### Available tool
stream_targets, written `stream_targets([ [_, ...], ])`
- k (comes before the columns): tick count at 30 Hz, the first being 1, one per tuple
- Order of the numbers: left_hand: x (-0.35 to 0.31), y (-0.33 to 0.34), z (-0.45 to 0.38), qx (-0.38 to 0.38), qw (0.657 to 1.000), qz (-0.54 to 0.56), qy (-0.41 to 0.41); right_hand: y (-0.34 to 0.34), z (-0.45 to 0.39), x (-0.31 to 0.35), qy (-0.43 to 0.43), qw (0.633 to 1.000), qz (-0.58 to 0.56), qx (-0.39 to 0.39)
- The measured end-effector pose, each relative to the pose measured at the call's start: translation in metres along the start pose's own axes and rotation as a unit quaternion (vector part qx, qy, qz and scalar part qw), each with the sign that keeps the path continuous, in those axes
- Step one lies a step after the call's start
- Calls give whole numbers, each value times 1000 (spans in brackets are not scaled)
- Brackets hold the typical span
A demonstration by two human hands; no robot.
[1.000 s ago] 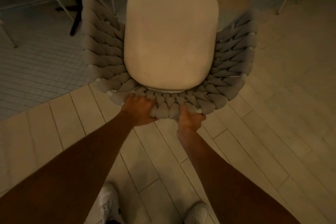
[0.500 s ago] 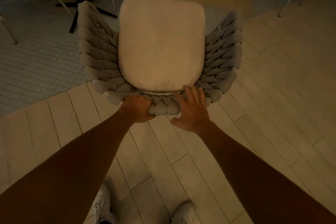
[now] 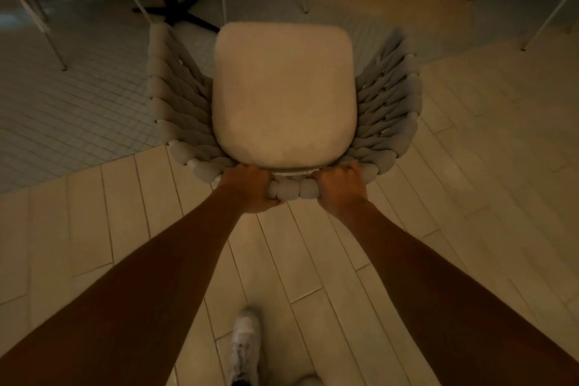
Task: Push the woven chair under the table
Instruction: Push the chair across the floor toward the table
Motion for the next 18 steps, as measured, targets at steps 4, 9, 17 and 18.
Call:
stream_targets([
  [4,3,-6,-16,-11,1000,10,-23,-9,-24,-11,-34,999,14,-4],
  [9,14,-25,-43,-18,999,9,-41,-29,-76,-16,-85,996,14,24],
  [17,20,-27,-47,-63,996,38,-50,-31,-105,-12,-178,983,15,31],
  [18,19,-28,-47,-79,995,46,-46,-31,-107,-11,-192,980,11,42],
])
Point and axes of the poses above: each hand's wrist, its own z-axis away from the middle knuckle, its own y-axis out of the palm, x = y × z, the point moved 6 cm from there along -z, towards the middle knuckle, and after that the axes turned 10 degrees about y, right-handed, at the moved point
